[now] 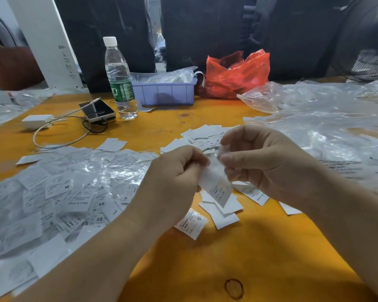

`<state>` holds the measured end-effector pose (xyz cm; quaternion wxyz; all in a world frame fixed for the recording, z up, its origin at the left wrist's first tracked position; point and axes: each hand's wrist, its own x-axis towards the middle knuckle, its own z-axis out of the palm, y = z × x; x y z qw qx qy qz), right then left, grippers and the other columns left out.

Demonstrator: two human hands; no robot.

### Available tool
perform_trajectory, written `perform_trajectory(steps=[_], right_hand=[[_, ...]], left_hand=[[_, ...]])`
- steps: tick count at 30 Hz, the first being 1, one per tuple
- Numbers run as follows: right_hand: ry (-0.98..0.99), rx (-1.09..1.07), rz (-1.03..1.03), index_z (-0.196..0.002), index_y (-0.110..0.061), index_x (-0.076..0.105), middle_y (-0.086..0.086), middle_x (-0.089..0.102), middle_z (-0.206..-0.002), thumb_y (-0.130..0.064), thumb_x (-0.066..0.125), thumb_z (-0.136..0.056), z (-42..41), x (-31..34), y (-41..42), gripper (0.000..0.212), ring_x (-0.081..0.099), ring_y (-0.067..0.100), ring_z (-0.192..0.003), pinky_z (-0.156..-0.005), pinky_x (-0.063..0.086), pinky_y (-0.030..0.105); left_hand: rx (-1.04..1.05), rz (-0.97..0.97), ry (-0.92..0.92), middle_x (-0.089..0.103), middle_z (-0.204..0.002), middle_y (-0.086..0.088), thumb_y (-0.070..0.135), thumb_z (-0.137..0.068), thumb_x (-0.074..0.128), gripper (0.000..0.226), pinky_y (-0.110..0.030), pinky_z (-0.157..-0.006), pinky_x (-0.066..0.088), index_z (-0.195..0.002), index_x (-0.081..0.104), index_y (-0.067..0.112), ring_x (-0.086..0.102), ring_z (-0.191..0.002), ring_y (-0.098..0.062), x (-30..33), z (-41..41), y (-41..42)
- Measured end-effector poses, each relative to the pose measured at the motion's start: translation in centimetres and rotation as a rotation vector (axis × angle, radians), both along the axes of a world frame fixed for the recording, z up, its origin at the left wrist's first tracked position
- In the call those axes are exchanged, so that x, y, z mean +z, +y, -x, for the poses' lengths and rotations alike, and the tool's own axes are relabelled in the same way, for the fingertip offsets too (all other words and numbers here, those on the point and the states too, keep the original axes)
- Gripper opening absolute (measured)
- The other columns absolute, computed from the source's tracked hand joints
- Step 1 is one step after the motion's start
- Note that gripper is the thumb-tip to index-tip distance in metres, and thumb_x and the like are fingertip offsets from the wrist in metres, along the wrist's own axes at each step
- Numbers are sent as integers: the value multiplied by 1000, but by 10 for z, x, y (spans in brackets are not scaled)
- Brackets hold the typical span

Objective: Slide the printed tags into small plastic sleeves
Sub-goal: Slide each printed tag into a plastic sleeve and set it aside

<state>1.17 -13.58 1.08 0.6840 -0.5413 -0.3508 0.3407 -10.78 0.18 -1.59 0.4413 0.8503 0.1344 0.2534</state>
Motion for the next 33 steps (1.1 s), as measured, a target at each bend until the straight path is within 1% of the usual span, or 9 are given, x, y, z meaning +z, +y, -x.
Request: perform_trajectory(steps=[4,8,13,19,22,25,28,30,33], right_hand=[[-59,18,65,-87,-4,65,11,68,-74,-2,76,-56,2,-4,2,33,66,24,-67,-62,57,30],[-194,-35,138,-93,-3,66,10,66,-82,-12,79,-52,2,-3,1,44,67,25,-74,-72,59,39],[-264,-56,173,-96,-10,68,7,68,-91,-25,82,-46,3,-4,1,54,67,21,-72,-69,58,38],[-126,41,196,-100,-1,64,10,67,-73,-20,77,-65,-4,-5,1,42,63,19,-59,-57,55,28],[-48,112,221,-105,6,62,12,66,-76,-23,73,-75,-6,-3,0,43,60,18,-57,-56,54,26],[-29,143,222,-107,4,65,21,64,-83,-16,77,-72,-8,-1,-3,42,53,17,-55,-54,50,25],[-92,161,250,-98,-6,73,32,64,-95,-6,77,-68,-8,1,-5,30,48,26,-61,-54,46,25],[-132,157,274,-86,-13,77,31,67,-97,-6,80,-69,-6,3,-5,19,46,26,-64,-55,45,25],[-156,116,297,-75,-14,76,22,69,-89,-10,72,-70,-4,3,-4,7,47,19,-59,-56,46,23]], left_hand=[[-131,251,-29,68,-67,-1,33,-85,45,30,-24,-52,50,-81,71,19,59,-58,-7,2,-2,0],[-214,234,-47,68,-73,-8,50,-85,51,41,-27,-60,50,-85,71,15,61,-65,-14,2,0,2],[-216,159,-44,72,-80,8,42,-75,66,22,-28,-67,53,-89,70,26,68,-77,-11,4,1,1],[-219,298,-119,72,-80,-7,32,-78,75,18,-32,-68,56,-84,72,15,67,-82,-32,7,0,2],[-166,423,-128,72,-81,-11,15,-89,67,9,-44,-75,58,-81,70,13,67,-88,-36,6,-2,6],[-143,525,-125,72,-81,-11,14,-91,63,14,-38,-71,59,-79,70,15,67,-92,-39,7,-2,8],[-151,620,-135,71,-81,-13,13,-91,62,14,-32,-65,60,-79,69,13,68,-92,-40,9,-1,9],[-150,631,-139,71,-78,-10,13,-92,60,13,-33,-66,60,-80,67,11,70,-89,-36,9,-2,10],[-96,622,-152,71,-81,-14,13,-95,56,14,-30,-61,60,-83,63,9,70,-85,-33,11,0,12]])
